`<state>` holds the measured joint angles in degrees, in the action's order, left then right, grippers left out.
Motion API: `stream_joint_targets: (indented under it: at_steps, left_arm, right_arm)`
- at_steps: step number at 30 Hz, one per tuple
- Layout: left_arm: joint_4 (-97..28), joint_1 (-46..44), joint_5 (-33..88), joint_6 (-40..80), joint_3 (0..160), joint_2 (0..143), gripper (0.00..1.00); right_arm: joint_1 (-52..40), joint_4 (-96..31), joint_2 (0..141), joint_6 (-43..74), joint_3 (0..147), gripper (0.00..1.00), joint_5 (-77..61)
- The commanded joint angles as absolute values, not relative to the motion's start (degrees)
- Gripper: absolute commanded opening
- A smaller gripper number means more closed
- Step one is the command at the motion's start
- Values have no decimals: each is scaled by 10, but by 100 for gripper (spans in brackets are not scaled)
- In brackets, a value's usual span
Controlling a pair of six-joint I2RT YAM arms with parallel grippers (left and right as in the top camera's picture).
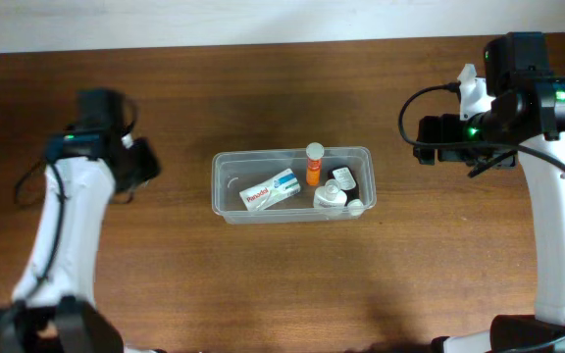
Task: Pack container
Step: 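Carry the jar into the container and release it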
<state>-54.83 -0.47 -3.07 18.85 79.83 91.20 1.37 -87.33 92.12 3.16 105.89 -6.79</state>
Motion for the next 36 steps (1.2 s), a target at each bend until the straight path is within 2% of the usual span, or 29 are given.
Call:
stream_joint_targets:
  at_steps: [1, 8, 18, 24, 36]
  left_arm:
    - [-531, -98, -27, 119, 815, 881, 23]
    - [-521, -227, -28, 110, 815, 923, 23]
    - [-505, -232, -49, 110, 815, 1042, 24]
    - [-497, -222, -56, 109, 816, 1059, 64]
    - [-575, -222, -80, 106, 922, 967, 69]
  right_arm:
    - [15, -870, 923, 32, 1055, 95, -69]
    - [15, -869, 923, 32, 1055, 95, -69]
    - [15, -870, 923, 32, 1055, 95, -69]
    - [15, -870, 923, 32, 1055, 95, -69]
    - [15, -870, 923, 22, 1055, 95, -69]
